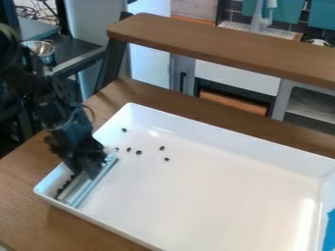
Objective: Sweep into pile
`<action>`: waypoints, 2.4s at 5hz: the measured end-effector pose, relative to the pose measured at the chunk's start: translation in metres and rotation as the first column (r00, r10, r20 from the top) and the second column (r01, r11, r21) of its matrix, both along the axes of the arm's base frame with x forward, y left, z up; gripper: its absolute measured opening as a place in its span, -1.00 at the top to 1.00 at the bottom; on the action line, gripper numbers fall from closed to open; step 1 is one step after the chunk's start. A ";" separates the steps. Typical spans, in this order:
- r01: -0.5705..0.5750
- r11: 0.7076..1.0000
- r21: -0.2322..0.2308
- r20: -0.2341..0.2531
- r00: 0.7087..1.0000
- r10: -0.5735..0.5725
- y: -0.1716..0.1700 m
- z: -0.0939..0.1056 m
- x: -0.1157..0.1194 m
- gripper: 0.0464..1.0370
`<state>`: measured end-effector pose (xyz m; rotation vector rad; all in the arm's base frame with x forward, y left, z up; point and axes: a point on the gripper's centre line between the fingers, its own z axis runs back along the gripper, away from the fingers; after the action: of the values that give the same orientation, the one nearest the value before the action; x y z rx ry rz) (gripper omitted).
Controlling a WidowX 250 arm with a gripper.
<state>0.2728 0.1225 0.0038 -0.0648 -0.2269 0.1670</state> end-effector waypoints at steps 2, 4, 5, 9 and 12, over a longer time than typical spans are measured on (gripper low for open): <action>-0.058 0.990 -0.129 0.036 0.997 0.063 -0.034 0.010 0.013 0.45; -0.089 0.958 -0.272 0.099 0.988 0.120 -0.099 0.047 0.066 0.45; -0.073 0.957 -0.279 0.141 0.983 0.116 -0.123 0.054 0.080 0.45; -0.251 0.953 -0.170 0.133 0.952 0.275 -0.132 0.006 0.137 0.45; -0.434 0.888 -0.148 0.109 0.886 0.451 -0.064 0.005 0.133 0.45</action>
<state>0.4061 0.0582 0.0087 -0.1444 -0.3722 0.6374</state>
